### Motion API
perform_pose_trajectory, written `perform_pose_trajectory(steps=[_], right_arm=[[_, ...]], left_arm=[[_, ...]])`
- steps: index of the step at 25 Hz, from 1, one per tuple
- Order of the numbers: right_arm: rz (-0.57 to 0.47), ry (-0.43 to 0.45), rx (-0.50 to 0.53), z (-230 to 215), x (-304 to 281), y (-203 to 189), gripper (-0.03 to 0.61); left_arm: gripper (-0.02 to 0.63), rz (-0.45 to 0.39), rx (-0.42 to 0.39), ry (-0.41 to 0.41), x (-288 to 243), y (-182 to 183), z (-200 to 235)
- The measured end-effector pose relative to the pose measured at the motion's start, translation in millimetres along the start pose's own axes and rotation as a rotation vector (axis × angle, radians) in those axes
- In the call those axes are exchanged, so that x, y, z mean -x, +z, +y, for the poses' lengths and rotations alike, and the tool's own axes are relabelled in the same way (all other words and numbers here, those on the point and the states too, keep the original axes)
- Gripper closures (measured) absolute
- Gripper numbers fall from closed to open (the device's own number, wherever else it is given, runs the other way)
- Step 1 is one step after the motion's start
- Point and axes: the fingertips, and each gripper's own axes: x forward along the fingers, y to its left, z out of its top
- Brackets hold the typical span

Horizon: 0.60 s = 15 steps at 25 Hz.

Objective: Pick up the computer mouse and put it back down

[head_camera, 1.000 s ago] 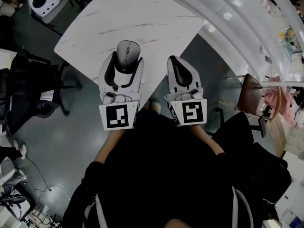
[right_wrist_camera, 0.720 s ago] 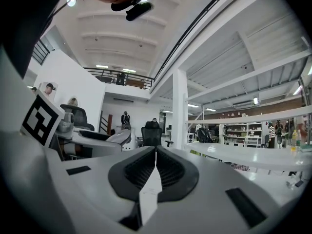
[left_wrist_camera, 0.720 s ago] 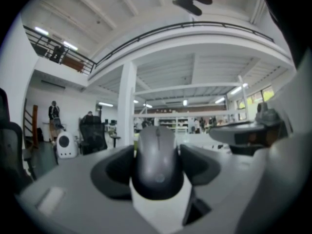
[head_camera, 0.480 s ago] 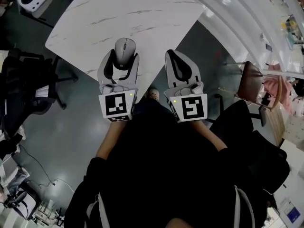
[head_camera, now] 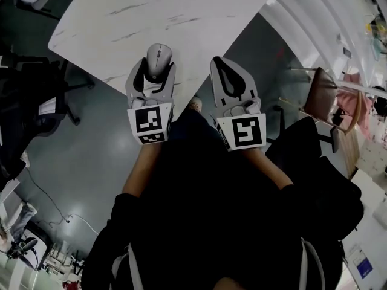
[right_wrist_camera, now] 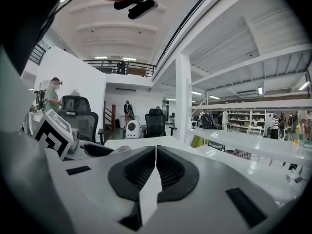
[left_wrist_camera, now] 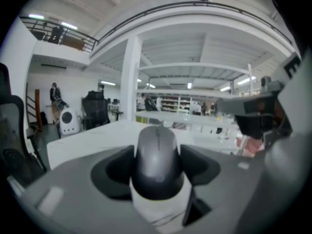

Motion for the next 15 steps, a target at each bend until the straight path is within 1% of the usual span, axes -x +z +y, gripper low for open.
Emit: perform_pose_trajectory(steps=[5, 11, 15], right_arm=[[0.040, 0.011, -0.017, 5.8, -2.7, -19.2, 0.558], [0.079, 0.015, -0.031, 11.4, -1.1, -36.7, 0.558], [0.096, 0.014, -0.035, 11.9, -0.8, -43.8, 0.557]], left_arm=[[0.316, 0.085, 0.008, -0.020, -8.8, -39.9, -2.3], [0.316, 0.205, 0.043, -0.049, -14.9, -93.6, -7.2], [0.316, 0.276, 0.038, -0.065, -17.2, -119.8, -11.6]])
